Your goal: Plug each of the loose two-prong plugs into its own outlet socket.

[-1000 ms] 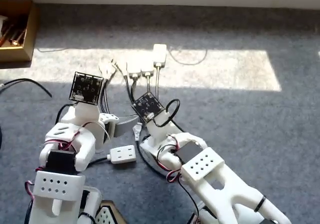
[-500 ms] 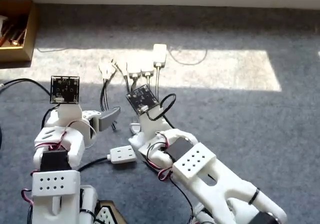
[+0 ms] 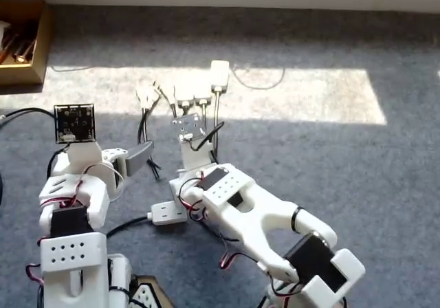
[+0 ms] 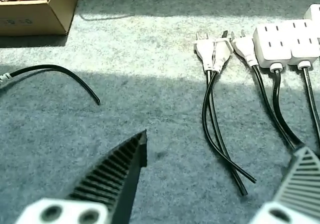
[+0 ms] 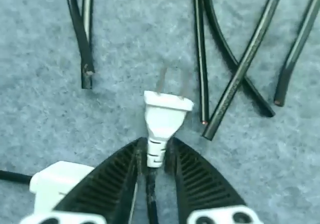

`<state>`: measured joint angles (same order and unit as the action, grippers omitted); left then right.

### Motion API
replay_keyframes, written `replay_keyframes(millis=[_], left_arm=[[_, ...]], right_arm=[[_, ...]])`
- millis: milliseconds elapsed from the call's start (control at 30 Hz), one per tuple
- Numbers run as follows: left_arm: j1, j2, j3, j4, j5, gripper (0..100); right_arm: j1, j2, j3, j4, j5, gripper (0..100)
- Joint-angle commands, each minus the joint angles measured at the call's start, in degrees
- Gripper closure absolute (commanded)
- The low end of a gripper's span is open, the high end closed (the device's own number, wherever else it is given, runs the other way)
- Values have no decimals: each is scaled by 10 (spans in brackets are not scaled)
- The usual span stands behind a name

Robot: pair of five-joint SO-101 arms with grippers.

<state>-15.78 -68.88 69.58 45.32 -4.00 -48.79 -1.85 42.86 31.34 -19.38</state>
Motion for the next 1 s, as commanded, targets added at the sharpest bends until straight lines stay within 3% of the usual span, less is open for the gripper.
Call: replay_keyframes(millis=[0, 767, 967], left_arm=[[-3, -4, -3, -11, 4, 579], [-3, -7, -2, -9, 4, 579], [-4, -7, -2, -9, 4, 579]], right_arm=[[-7, 0, -29, -12, -8, 957], [-4, 99, -68, -44, -8, 891], [-3, 100, -81, 16, -8, 892]])
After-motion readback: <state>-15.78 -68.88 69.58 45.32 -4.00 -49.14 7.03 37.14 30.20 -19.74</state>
